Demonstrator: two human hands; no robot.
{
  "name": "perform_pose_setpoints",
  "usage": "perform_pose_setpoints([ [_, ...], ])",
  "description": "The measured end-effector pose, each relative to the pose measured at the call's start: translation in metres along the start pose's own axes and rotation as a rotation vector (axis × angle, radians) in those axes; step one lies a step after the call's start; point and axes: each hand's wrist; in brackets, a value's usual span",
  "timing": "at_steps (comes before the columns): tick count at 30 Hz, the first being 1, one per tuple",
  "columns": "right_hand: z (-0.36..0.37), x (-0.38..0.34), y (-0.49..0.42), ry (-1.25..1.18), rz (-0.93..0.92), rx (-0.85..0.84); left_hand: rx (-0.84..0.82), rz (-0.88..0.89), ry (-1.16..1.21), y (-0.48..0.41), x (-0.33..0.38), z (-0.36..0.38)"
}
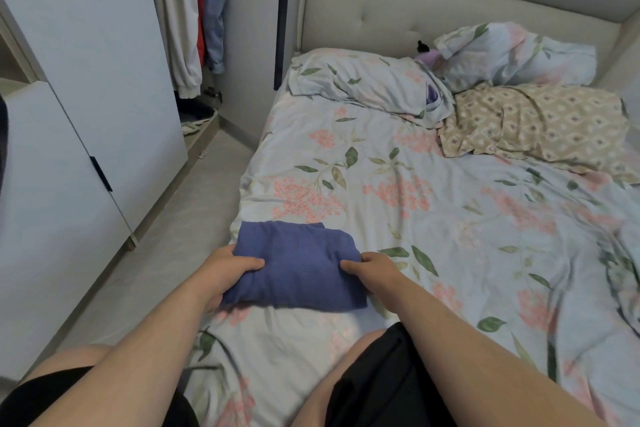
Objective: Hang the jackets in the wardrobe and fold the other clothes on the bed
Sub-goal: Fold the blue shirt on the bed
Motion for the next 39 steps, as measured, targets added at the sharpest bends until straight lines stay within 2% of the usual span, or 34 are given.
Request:
perform_pose_setpoints([
  [3, 0.001, -0.005, 0.002, -0.044, -0.036, 0.027, 0.015, 0.005, 0.094, -0.002, -0.001, -0.001],
  [7, 0.003, -0.006, 0.003, -0.041, 0.01, 0.0, -0.017, -0.045, 0.221, -0.001, -0.004, 0.003],
  [10, 0.002, -0.004, 0.003, -0.07, 0.055, -0.054, -0.025, -0.018, 0.14, -0.002, -0.008, 0.007],
  [12, 0.002, -0.003, 0.0, -0.036, 0.01, -0.047, 0.009, -0.006, 0.073, -0.004, -0.008, 0.008],
  [18, 0.011, -0.013, -0.012, -0.032, -0.244, 0.134, 0.17, 0.126, 0.144, -0.009, 0.013, 0.011],
  [24, 0.027, -0.036, -0.03, -0.205, -0.309, 0.258, 0.289, 0.2, 0.223, -0.034, 0.034, -0.001],
  [27, 0.036, -0.041, -0.05, -0.212, -0.304, 0.286, 0.328, 0.184, 0.181, -0.058, 0.033, 0.002],
  [32, 0.048, -0.034, -0.079, -0.134, -0.222, 0.32, 0.302, 0.193, 0.052, -0.099, 0.032, 0.006],
  [35, 0.051, -0.033, -0.086, -0.136, -0.148, 0.377, 0.223, 0.172, 0.053, -0.114, 0.038, 0.0],
  [39, 0.058, -0.04, -0.082, -0.264, -0.045, 0.435, 0.08, 0.034, 0.106, -0.12, 0.047, -0.013],
])
Point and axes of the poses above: each hand's wrist, its own y-axis away from the middle knuckle, its own z-axis out of the palm, x = y × z, and after that the axes turned 13 degrees about -y, right-handed
